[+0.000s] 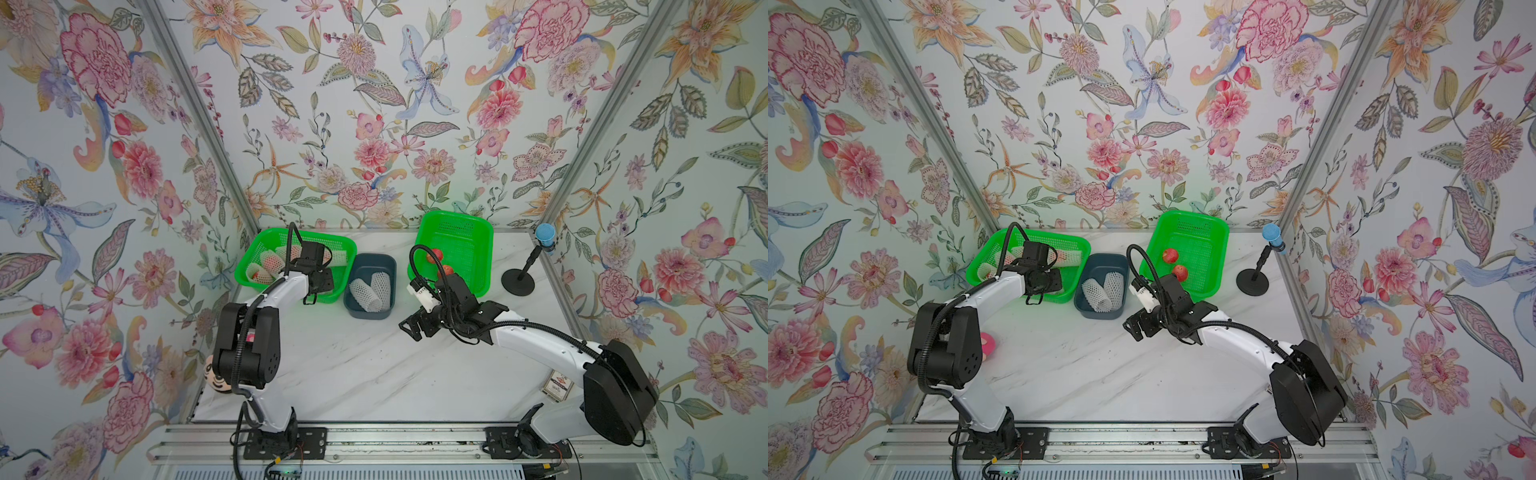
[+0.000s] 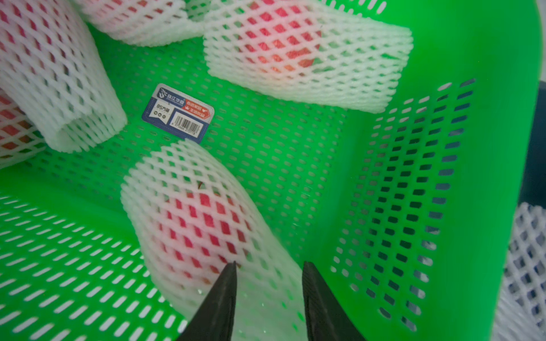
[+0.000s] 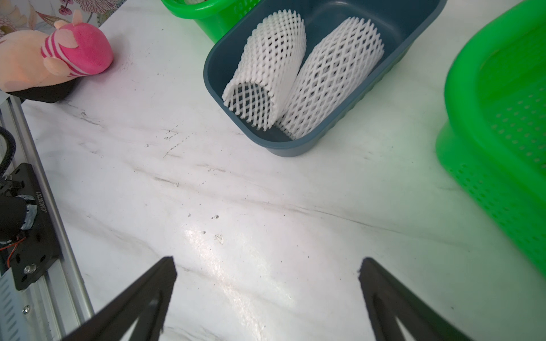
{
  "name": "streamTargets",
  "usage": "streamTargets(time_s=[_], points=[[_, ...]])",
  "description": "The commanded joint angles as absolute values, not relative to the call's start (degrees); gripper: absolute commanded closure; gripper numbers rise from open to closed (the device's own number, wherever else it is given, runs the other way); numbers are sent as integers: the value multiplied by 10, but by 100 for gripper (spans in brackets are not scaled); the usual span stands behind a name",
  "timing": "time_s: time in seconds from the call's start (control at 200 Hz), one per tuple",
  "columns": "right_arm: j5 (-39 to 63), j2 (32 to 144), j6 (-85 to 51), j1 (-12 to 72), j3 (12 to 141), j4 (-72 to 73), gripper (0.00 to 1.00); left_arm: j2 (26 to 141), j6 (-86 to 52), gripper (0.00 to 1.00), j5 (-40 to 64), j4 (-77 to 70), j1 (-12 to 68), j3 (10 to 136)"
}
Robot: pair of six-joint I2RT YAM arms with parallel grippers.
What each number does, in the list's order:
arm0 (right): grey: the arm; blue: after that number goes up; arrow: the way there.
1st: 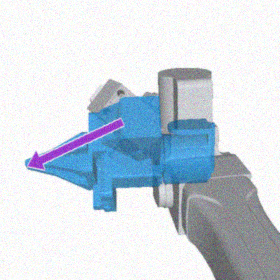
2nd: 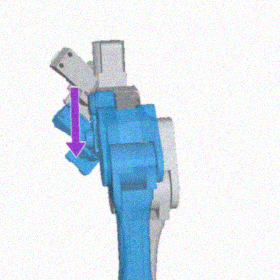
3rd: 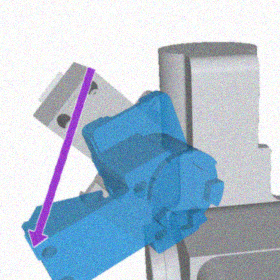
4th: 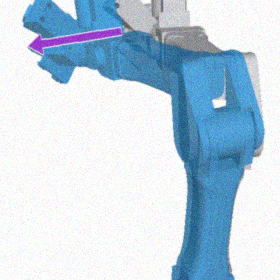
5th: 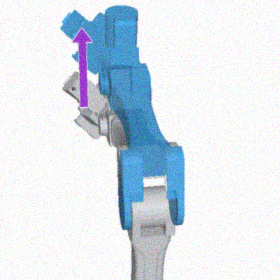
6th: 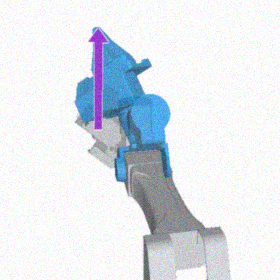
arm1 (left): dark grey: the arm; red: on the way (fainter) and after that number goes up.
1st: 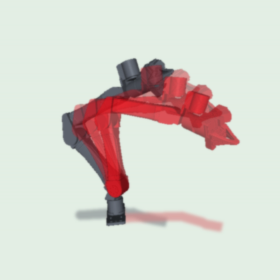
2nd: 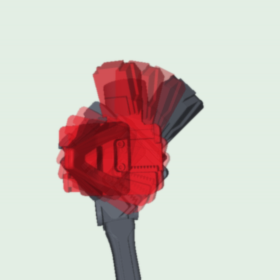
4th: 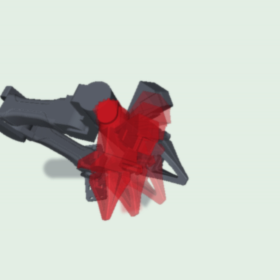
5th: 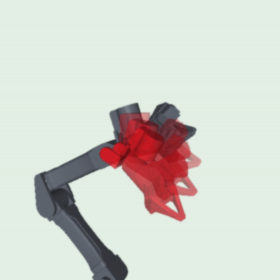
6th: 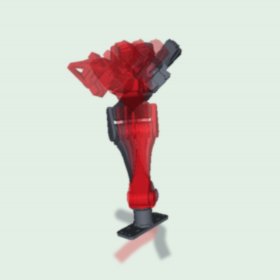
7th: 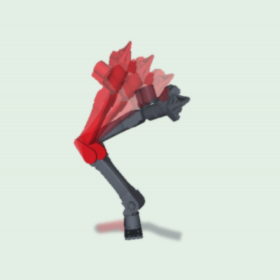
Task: Remove foam nets from apples
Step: Pick up the apple from the basket.
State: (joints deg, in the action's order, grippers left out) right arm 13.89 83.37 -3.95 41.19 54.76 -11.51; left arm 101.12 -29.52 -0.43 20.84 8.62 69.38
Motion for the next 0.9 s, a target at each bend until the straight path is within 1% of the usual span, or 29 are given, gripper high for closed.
streamTargets(time_s=[0.0, 0.09, 0.185, 0.636, 0.886, 0.896], points=[[131, 837, -25, 416, 563, -130, 1, 1016, -303, 72, -15, 203, 79, 682], [130, 837, -24, 415, 564, -130, 1, 1007, -308, 88, -24, 198, 79, 676], [128, 837, -23, 414, 564, -129, 1, 1002, -309, 100, -30, 198, 79, 678], [127, 841, -18, 412, 567, -130, 1, 953, -316, 100, -65, 197, 78, 677], [125, 838, -19, 413, 561, -130, 1, 951, -312, 100, -54, 202, 76, 682], [125, 838, -19, 412, 561, -130, 1, 953, -313, 95, -54, 204, 76, 684]])
